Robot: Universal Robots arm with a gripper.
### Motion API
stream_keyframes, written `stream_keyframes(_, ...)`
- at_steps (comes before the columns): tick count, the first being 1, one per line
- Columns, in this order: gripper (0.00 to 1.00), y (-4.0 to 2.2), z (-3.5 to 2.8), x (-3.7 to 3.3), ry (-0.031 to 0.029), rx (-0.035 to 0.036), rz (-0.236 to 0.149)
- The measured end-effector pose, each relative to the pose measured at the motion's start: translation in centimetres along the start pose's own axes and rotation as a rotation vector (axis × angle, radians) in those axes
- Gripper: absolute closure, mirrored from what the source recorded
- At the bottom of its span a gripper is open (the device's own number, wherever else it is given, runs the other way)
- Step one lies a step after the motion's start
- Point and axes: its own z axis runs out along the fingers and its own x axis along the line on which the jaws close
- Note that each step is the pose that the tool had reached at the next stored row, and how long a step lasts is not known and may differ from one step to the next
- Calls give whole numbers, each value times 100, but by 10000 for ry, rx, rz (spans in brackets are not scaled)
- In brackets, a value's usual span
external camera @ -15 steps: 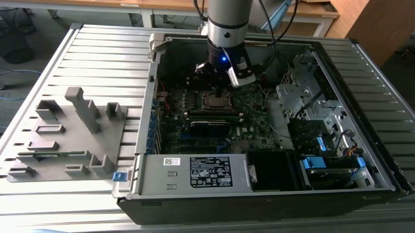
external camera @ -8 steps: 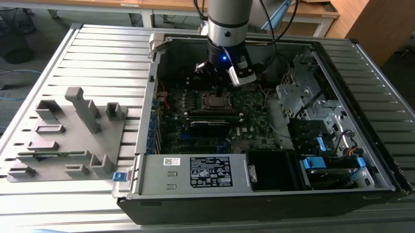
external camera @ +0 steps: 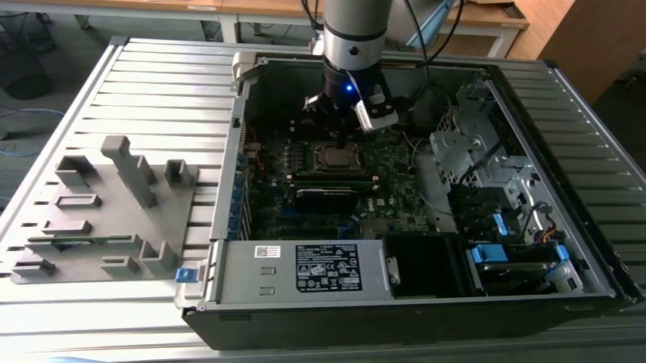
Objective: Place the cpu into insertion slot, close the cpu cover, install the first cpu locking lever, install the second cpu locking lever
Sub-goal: 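Install the second cpu locking lever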
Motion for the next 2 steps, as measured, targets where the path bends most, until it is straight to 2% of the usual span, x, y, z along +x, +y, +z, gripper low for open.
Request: stream_keyframes(2,90,1,0,0,0,0,0)
